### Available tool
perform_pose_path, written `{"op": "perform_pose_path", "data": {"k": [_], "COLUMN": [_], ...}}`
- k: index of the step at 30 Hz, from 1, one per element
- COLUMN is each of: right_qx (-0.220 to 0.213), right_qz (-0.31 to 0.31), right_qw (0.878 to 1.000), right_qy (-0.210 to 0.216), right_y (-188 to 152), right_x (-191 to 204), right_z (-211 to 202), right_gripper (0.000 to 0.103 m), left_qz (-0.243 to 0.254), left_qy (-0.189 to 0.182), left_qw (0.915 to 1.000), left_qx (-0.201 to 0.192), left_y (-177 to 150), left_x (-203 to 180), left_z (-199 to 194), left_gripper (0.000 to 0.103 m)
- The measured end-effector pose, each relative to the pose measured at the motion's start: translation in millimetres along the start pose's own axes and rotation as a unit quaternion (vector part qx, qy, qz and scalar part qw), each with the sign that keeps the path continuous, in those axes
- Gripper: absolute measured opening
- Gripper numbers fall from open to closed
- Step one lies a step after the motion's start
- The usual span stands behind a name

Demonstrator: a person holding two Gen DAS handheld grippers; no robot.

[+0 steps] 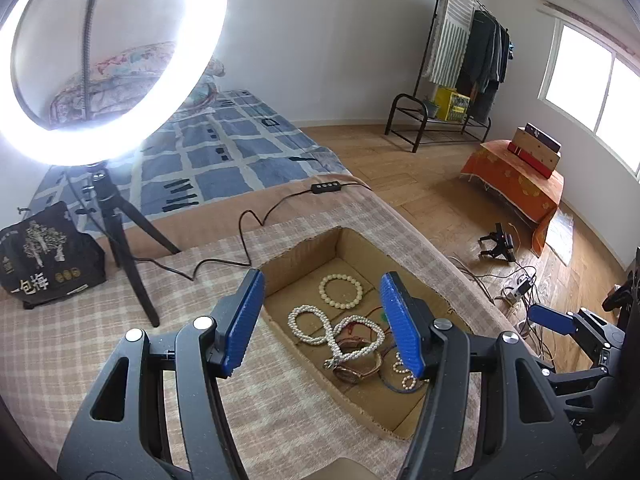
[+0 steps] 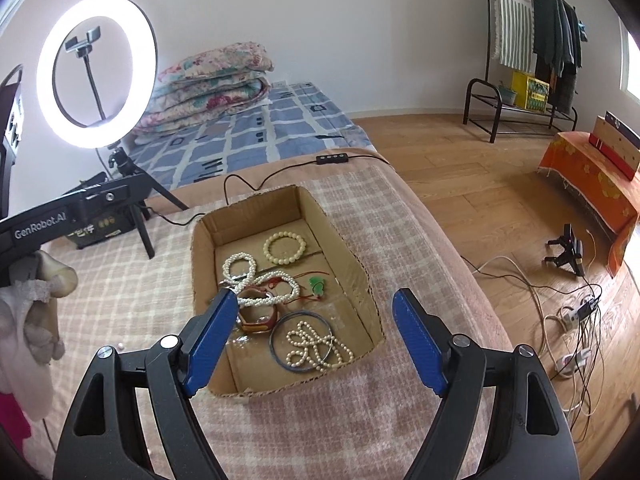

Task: Organize jewelry
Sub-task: 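Move both open tools back toward the loose pearl earrings on the blanket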

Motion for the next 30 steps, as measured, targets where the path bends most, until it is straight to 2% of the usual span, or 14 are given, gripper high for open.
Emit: {"op": "perform_pose_path", "data": {"k": [8,18,25,30], "right_qx": [0.009,0.0,-0.003,0.005], "right_qz": [-0.001,-0.049,-0.094,-0.118], "right_qw": [1.0,0.998,0.993,0.99], "right_qy": [0.023,0.048,0.066,0.077], "right_y": [-13.7,-47.3,-72.7,-94.4], "right_x": [11.9,45.5,74.7,94.6], "right_z": [-19.9,-47.8,-54.3,-54.9], "right_gripper": [0.08,0.08,0.08,0.08], "left_qz": [-0.012,-0.025,-0.031,-0.049], "left_qy": [0.019,0.056,0.068,0.06], "left_qw": [0.9996,0.9978,0.9971,0.997], "left_qx": [-0.016,-0.025,-0.008,0.004], "left_y": [-9.7,-58.2,-99.9,-123.4], "left_x": [22.0,72.3,97.9,110.8], "left_z": [-48.0,-102.1,-114.3,-108.6], "left_gripper": [0.062,0.062,0.062,0.062]}}
Point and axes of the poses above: each gripper's, at about its wrist camera, not at the fingertips, and z roughly the way its jaws point, x to its left, y to its top, the point moved 2 cm from there along z, roughly the way its jaws point
